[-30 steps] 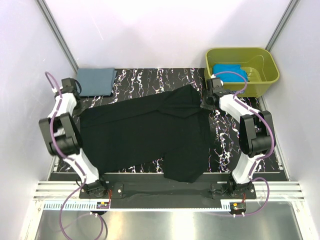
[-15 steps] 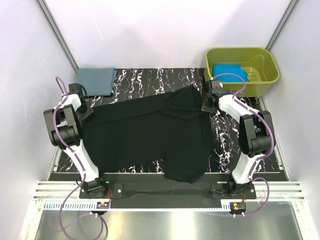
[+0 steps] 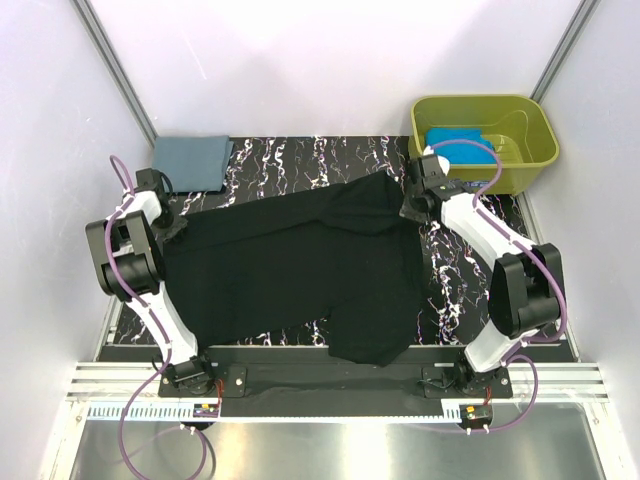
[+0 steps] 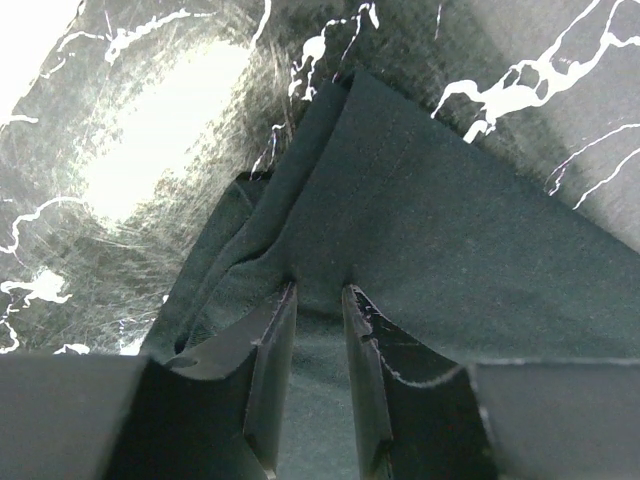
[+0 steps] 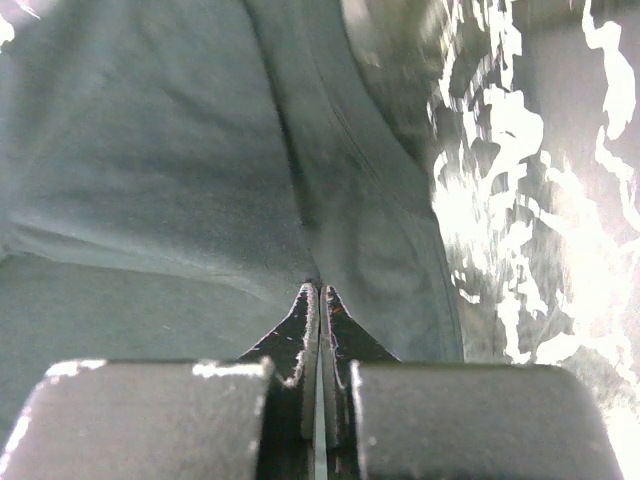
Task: Fold and stack the t-shirts
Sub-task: Fold the tshirt
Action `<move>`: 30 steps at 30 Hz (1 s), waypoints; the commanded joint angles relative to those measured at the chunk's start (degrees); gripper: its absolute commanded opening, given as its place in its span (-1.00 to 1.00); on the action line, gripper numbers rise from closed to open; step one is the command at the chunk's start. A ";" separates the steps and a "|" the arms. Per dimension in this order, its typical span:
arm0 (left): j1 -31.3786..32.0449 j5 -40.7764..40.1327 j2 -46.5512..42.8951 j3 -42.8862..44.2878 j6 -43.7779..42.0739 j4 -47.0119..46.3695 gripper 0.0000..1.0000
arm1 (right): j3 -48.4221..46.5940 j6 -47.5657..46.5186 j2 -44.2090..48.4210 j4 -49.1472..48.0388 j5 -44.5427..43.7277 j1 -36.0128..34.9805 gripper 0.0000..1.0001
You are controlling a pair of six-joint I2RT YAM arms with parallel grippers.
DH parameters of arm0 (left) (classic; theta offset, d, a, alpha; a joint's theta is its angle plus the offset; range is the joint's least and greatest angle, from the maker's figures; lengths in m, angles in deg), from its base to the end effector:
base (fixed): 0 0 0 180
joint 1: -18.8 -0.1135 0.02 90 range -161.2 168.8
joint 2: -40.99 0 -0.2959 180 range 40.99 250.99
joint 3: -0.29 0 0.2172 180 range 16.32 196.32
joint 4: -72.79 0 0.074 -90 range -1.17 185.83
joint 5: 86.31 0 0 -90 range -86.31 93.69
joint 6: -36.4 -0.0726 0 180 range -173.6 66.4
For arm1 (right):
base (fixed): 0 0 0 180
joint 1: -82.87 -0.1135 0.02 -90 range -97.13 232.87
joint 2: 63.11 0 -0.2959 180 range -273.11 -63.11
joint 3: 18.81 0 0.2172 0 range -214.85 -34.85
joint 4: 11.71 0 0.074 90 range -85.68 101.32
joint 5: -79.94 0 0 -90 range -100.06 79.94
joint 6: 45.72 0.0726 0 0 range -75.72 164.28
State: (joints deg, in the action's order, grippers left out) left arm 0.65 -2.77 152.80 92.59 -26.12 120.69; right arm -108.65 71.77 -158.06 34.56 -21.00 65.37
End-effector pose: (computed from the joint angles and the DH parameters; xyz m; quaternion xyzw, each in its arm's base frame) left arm 0.3688 0.1295 0.1808 -0.3898 0.8982 0.0392 0.1994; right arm 0.3404 0.0929 0.2754 0.1132 0.9331 0.0428 0.3385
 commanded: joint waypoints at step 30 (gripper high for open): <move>-0.57 4.35 -6.34 -2.00 0.82 1.28 -0.30 | -55.30 -19.13 -46.45 -0.80 -0.58 -0.35 0.65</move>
State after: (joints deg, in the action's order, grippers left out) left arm 0.32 -0.35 148.71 91.48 -26.07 123.18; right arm -157.34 55.24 -202.54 33.17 -19.67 65.33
